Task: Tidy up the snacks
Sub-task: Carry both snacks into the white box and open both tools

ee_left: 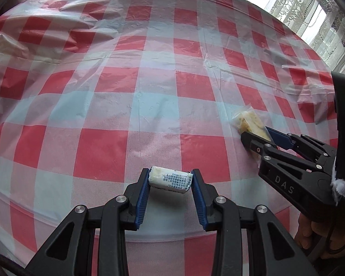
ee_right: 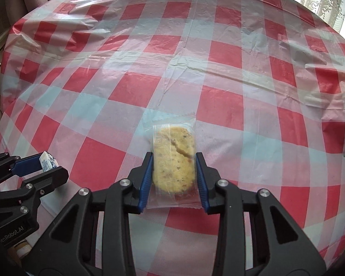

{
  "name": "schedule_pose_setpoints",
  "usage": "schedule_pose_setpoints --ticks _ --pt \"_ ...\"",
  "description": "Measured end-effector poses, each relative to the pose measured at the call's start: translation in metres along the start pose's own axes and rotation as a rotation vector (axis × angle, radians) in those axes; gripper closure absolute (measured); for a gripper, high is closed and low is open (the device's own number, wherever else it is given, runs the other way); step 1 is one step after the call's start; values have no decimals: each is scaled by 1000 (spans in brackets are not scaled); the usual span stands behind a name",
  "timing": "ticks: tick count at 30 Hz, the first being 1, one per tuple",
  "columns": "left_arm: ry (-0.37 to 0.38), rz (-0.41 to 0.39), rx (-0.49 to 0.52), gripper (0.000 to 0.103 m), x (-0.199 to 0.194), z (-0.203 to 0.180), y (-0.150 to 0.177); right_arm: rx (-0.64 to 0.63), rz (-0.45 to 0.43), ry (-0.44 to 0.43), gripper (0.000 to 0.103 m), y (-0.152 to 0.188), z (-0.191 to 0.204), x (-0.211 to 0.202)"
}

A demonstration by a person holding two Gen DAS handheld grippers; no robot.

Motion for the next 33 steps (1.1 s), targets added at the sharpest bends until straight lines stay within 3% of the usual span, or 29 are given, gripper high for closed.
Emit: schedule_pose_setpoints --ticks 16,33 --pt "38 -20 51 66 -21 -40 25 62 -49 4 64 48 -21 -62" --pt "107 -20 158 66 -42 -108 53 160 -77 44 64 102 -67 -112"
Point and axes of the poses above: each gripper's, at about its wrist camera, not at the fingertips, and x roughly the way its jaws point, z to its left, y to its underside, the point moved 9 cm from there along x, roughly the way its jaws point, and after that the axes turned 5 degrees about z, right-handed, at the moved point
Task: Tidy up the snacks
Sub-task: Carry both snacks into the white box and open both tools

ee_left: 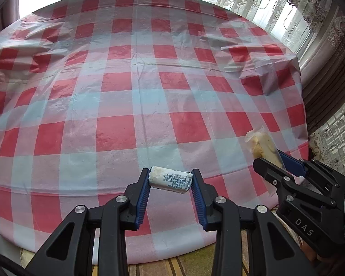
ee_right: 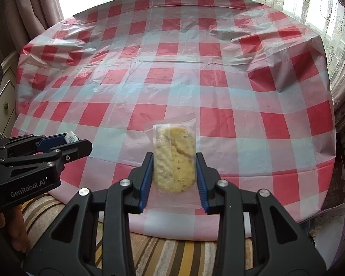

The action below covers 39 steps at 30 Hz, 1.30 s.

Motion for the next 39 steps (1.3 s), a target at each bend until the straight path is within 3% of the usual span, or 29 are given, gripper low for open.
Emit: schedule_pose_setpoints --ticks 19,39 --pt "79 24 178 66 -8 -100 26 150 -2 124 64 67 -93 -56" --pt "209 114 399 66 -5 -235 83 383 14 311 64 156 -204 -122"
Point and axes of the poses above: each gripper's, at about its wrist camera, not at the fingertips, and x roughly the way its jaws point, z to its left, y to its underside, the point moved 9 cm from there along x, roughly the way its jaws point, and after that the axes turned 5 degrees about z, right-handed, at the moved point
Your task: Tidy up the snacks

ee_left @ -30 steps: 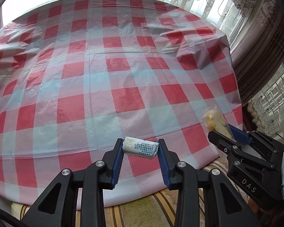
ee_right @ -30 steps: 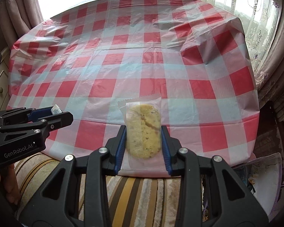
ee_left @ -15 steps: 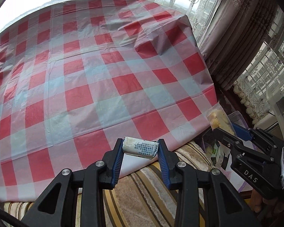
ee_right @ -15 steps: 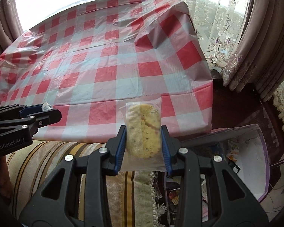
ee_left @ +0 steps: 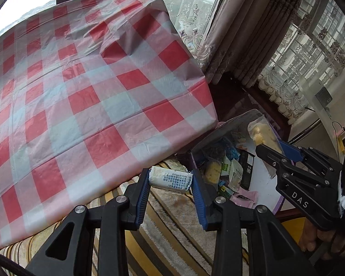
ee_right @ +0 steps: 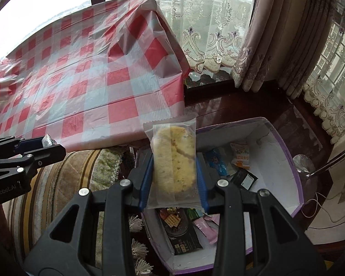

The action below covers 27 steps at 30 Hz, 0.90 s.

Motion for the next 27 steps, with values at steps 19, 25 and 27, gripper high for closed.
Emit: schedule_pose_setpoints --ticks 19,25,27 --pt "92 137 25 20 35 -80 40 152 57 106 38 48 -75 -11" --pt "78 131 15 18 33 -79 48 152 67 111 38 52 -75 -12" --pt "62 138 26 18 35 -80 48 147 72 111 38 53 -74 -12"
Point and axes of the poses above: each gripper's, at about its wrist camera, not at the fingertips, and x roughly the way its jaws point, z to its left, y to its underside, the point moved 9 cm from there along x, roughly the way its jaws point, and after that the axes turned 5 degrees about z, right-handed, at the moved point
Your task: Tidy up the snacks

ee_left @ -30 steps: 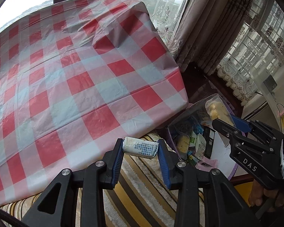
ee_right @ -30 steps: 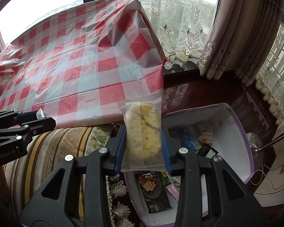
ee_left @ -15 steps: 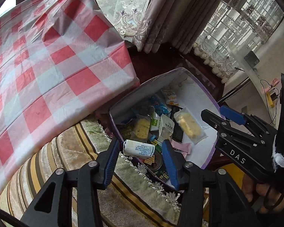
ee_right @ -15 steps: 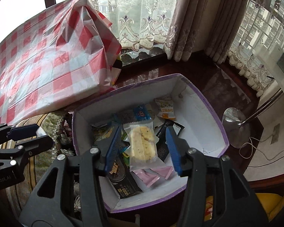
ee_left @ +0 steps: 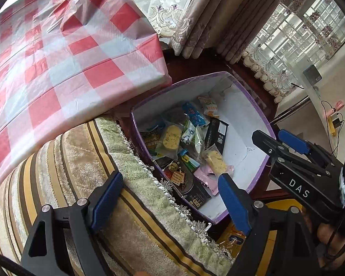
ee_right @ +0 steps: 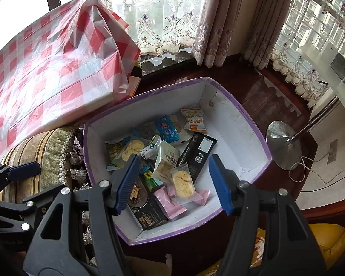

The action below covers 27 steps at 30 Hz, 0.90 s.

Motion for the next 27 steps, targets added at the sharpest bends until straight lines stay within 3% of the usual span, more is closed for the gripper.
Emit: schedule_pose_setpoints --ticks 4,10,27 --pt "-16 4 3 17 2 0 0 -6 2 0 38 1 1 0" --pt "49 -3 -25 10 2 0 -2 -9 11 -2 38 3 2 2" --pt "39 12 -9 6 5 -4 -2 -10 22 -2 38 6 0 5"
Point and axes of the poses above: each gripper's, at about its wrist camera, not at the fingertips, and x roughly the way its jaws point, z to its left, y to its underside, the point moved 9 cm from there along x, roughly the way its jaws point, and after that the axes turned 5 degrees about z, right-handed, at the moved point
